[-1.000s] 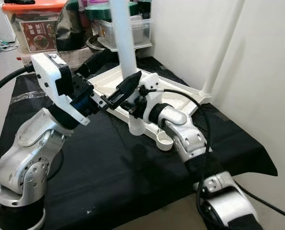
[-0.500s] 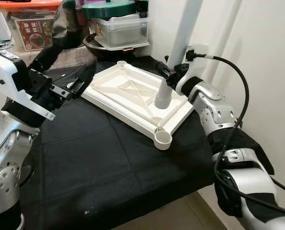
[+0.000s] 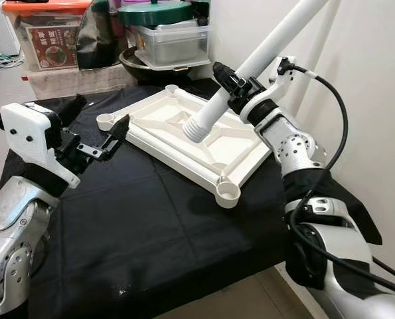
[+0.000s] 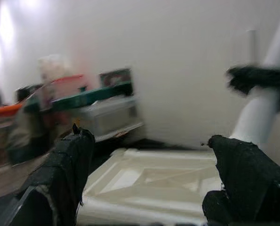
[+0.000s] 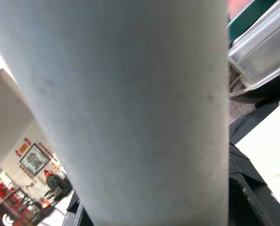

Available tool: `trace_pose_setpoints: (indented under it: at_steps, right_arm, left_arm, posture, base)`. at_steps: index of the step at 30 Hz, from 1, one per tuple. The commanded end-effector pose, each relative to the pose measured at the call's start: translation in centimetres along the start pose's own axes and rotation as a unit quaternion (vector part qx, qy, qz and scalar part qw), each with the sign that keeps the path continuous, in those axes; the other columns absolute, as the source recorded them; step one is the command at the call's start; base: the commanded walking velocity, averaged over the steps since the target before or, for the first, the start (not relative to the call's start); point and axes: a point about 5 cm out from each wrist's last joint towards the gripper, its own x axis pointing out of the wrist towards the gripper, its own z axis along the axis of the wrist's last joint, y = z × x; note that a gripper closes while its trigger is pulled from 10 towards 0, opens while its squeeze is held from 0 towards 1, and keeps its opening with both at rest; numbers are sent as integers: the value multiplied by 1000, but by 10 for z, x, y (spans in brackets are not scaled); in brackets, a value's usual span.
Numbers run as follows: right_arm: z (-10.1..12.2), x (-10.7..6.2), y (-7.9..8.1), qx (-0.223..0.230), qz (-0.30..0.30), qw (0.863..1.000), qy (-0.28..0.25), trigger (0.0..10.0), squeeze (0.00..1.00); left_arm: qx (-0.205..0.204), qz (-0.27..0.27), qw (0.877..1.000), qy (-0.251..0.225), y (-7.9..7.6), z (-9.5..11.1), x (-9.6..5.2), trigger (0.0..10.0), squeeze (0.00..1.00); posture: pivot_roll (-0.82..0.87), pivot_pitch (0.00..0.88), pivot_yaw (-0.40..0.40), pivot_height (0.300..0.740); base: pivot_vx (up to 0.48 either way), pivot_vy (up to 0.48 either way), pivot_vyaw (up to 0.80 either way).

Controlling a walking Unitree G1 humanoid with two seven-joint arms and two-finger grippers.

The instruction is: Building children table

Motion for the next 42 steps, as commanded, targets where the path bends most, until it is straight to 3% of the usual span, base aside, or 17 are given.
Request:
trace_pose_setpoints:
  at_steps: [1,10,11,12,18,20,22,27,28,29,35,39,42]
  right_arm:
    - [-1,-1,2,0,11,1000,2,0,0]
    - [-11,-6,3,-9,18,1000,19,0,0]
    - [-16,-7,4,-8,18,999,28,2706,0]
    - [-17,-8,5,-8,18,999,30,10000,0]
    - [-22,-9,10,-15,34,999,33,10000,0]
    - [-25,-13,29,-32,121,991,36,10000,0]
    - [-27,-16,38,-43,164,985,44,10000,0]
    - [-28,-16,39,-49,165,984,48,10000,0]
    - [-26,-15,44,-44,175,983,46,10000,0]
    - [-26,-15,46,-41,181,982,45,10000,0]
    - [-26,-14,55,-37,199,978,47,10000,0]
    - [-35,-21,77,-37,256,964,68,10000,0]
    - [-42,-25,85,-36,273,958,81,10000,0]
  left_arm:
    - [11,31,999,30,6,-12,-5,10000,0]
    - [9,74,993,91,6,-37,-22,10000,0]
    - [4,73,993,95,2,-41,-23,10000,0]
    - [2,73,993,96,1,-42,-23,10000,0]
    - [-16,62,993,99,-7,-46,-21,10000,0]
    - [-52,-47,993,99,-33,-44,-23,10000,0]
    - [-66,-117,986,102,-48,-43,-28,10000,0]
    - [-74,-143,981,111,-52,-43,-32,10000,0]
    - [-70,-191,971,127,-60,-49,-36,10000,0]
    - [-67,-204,968,132,-62,-51,-36,10000,0]
    - [-54,-205,968,136,-62,-55,-32,10000,0]
    - [-14,-185,973,134,-53,-58,-22,10000,0]
    - [-6,-183,974,133,-50,-58,-20,10000,0]
  posture:
    - [79,0,-68,740]
    - [89,0,-69,740]
    - [88,0,-68,740]
    - [88,0,-68,740]
    - [86,0,-65,740]
    - [82,0,-63,740]
    - [80,0,-62,740]
    - [85,0,-66,740]
    - [88,0,-68,740]
    - [82,0,-65,740]
    - [77,0,-61,740]
    - [66,0,-52,740]
    - [64,0,-52,740]
  base:
    - [0,0,0]
    - [0,0,0]
    - [0,0,0]
    - [0,0,0]
    - [0,0,0]
    - [0,0,0]
    - [0,0,0]
    - [0,0,0]
    - [0,0,0]
    - [0,0,0]
    - [0,0,0]
    - [0,0,0]
    - [0,0,0]
